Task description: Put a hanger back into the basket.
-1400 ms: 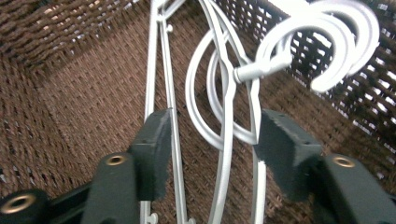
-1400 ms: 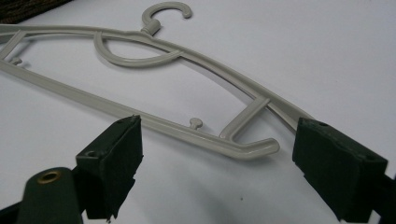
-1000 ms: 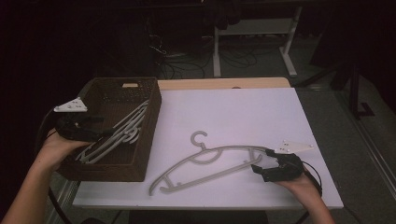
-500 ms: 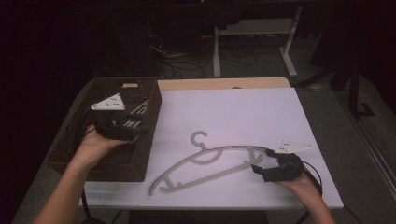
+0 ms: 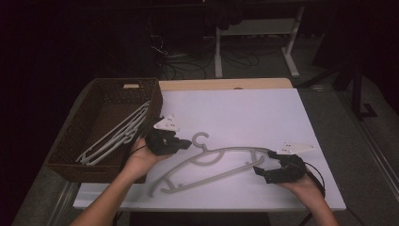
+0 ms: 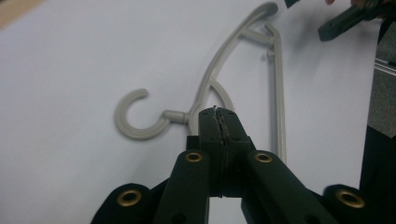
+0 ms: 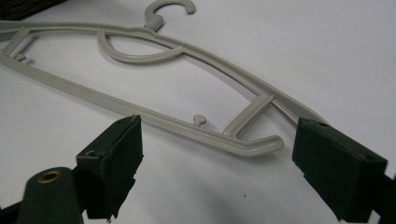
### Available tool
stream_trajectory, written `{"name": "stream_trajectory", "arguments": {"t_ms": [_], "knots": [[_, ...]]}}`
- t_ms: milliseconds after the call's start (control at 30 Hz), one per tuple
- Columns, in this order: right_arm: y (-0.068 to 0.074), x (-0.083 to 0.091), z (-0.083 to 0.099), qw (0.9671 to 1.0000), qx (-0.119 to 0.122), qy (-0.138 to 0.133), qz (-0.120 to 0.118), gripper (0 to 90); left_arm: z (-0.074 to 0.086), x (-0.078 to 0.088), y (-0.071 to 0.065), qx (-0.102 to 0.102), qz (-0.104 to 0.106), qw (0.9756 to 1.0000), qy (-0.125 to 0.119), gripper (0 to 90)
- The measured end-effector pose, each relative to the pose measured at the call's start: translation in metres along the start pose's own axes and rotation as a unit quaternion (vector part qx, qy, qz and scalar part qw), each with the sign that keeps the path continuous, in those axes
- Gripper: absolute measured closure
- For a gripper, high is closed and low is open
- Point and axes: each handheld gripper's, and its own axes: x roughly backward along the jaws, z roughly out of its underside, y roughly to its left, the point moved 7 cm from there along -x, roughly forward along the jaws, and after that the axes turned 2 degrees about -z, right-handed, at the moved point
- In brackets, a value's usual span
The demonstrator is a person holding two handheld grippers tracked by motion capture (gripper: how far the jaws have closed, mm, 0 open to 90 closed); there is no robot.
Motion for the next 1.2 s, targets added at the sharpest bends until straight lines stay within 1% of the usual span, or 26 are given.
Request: {"name": "stream_trajectory", "arguments": {"t_ms": [33,100,133,167,200,233,267,367,400,467,533,567,667,733,800,833,867,1000,1033,1133,1167,1200], "knots": [[0.0,0.0,0.0,1.0,-0.002,-0.001,0.0,16.2,0.004,-0.006,-0.001,0.0,-0.002,1.0,0.005,90.0],[-0.001,0.0,0.0,1.0,-0.004,0.0,0.001,17.1,0.012,-0.018,0.0,0.007,-0.004,0.9999,0.011,90.0],[-0.001,0.0,0.0,1.0,-0.006,0.001,0.001,18.1,0.016,-0.024,0.0,0.014,-0.006,0.9998,0.014,90.0],[-0.002,0.0,0.0,1.0,-0.007,0.001,0.002,18.6,0.02,-0.03,0.0,0.017,-0.004,0.9996,0.021,90.0],[-0.002,0.0,0.0,1.0,-0.008,0.001,0.003,19.5,0.024,-0.034,0.0,0.016,-0.01,0.9994,0.028,90.0],[-0.002,0.0,0.0,0.9999,-0.01,0.004,0.003,20.6,0.027,-0.038,0.002,0.016,-0.023,0.999,0.034,90.0],[-0.003,-0.001,0.001,0.9999,-0.011,0.006,0.007,21.8,0.029,-0.041,0.004,0.016,-0.029,0.9988,0.036,90.0],[-0.008,-0.001,0.0,0.9995,-0.015,0.011,0.025,27.5,0.038,-0.048,0.011,0.028,-0.038,0.9978,0.047,90.0],[-0.01,0.0,0.0,0.9992,-0.017,0.013,0.033,30.6,0.042,-0.051,0.012,0.03,-0.041,0.9974,0.052,90.0],[-0.017,0.0,-0.001,0.9984,-0.024,0.02,0.047,40.5,0.046,-0.053,0.014,0.033,-0.042,0.9968,0.059,90.0],[-0.025,0.0,0.0,0.9966,-0.031,0.036,0.068,50.9,0.049,-0.055,0.015,0.037,-0.041,0.9963,0.066,90.0],[-0.028,-0.001,0.0,0.996,-0.034,0.041,0.071,56.1,0.051,-0.056,0.016,0.037,-0.04,0.9962,0.068,90.0],[-0.038,-0.004,-0.001,0.9936,-0.038,0.055,0.091,69.7,0.052,-0.057,0.015,0.036,-0.038,0.9961,0.071,90.0],[-0.043,-0.006,-0.004,0.9926,-0.041,0.06,0.097,76.9,0.053,-0.057,0.016,0.036,-0.037,0.9962,0.071,90.0],[-0.046,-0.009,-0.006,0.9921,-0.042,0.067,0.097,81.0,0.053,-0.057,0.016,0.036,-0.038,0.9961,0.071,90.0],[-0.046,-0.009,-0.006,0.9921,-0.042,0.067,0.097,81.0,0.053,-0.057,0.016,0.036,-0.038,0.9961,0.071,90.0],[-0.048,-0.014,-0.006,0.9905,-0.039,0.082,0.103,85.7,0.053,-0.057,0.016,0.036,-0.038,0.9961,0.07,90.0],[-0.05,-0.019,-0.007,0.9898,-0.033,0.093,0.103,87.3,0.053,-0.057,0.015,0.036,-0.036,0.9963,0.069,90.0],[-0.052,-0.021,-0.009,0.9887,-0.03,0.098,0.11,88.0,0.054,-0.057,0.015,0.035,-0.033,0.9963,0.071,90.0],[-0.055,-0.024,-0.011,0.9882,-0.032,0.099,0.112,88.3,0.054,-0.058,0.014,0.035,-0.028,0.9965,0.071,90.0],[-0.059,-0.026,-0.014,0.9876,-0.032,0.101,0.116,88.3,0.054,-0.058,0.012,0.034,-0.024,0.9965,0.072,90.0],[-0.059,-0.026,-0.014,0.9876,-0.032,0.101,0.116,88.3,0.054,-0.058,0.012,0.034,-0.024,0.9965,0.072,90.0]]}}
